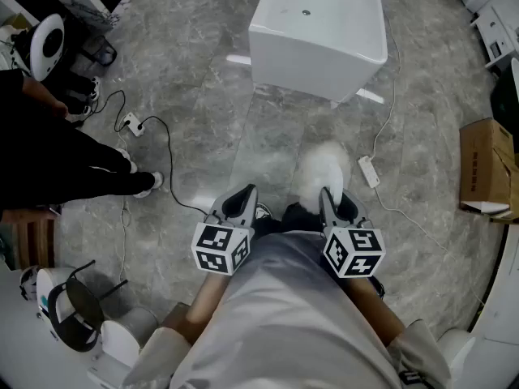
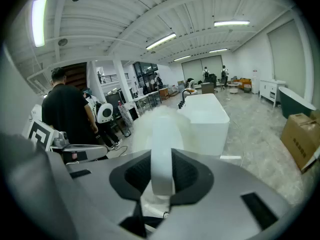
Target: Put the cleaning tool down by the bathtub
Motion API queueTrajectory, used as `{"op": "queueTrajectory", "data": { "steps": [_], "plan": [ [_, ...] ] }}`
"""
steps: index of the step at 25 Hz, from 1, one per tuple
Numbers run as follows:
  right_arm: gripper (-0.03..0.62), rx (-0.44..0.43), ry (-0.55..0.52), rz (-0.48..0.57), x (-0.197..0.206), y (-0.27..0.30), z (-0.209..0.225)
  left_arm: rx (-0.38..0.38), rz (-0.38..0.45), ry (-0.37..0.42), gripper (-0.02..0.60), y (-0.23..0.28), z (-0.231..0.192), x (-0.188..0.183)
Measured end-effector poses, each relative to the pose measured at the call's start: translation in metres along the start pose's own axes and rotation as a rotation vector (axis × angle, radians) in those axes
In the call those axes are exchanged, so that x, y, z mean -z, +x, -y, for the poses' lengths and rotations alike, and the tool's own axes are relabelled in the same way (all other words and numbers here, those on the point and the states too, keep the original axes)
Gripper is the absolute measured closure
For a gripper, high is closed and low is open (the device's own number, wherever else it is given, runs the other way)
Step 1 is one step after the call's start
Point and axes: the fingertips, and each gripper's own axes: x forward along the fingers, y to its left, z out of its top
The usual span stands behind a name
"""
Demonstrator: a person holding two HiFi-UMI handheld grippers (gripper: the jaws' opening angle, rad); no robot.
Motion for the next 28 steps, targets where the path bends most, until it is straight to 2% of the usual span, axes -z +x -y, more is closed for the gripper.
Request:
{"op": "queueTrajectory", "data": {
  "steps": [6, 10, 13, 16, 28],
  "plan": [
    [0.520, -0.013, -0.007, 0.016, -0.002, -0.005, -0.007, 0.006, 0.021, -0.005, 0.571, -0.002, 0.000, -0.011],
    [0.520, -0.051, -0.024, -0.007, -0.006, 0.000, -0.013, -0.003, 0.032, -0.035, 0.571, -0.002, -0.003, -0.017],
    [0.520, -0.046, -0.001, -0.023, -0.007, 0.008, -0.008, -0.004, 0.037, -0.049, 0.571, 0.000, -0.005, -0.021],
    [0.520, -0.063, 0.030, -0.025, -0.010, 0.020, -0.012, -0.015, 0.040, -0.050, 0.571, -0.003, -0.016, -0.024],
    [0.520, -0.166, 0.007, -0.059, -0.043, 0.086, -0.029, -0.052, 0.024, -0.038, 0.571, 0.026, -0.054, -0.060]
  ]
}}
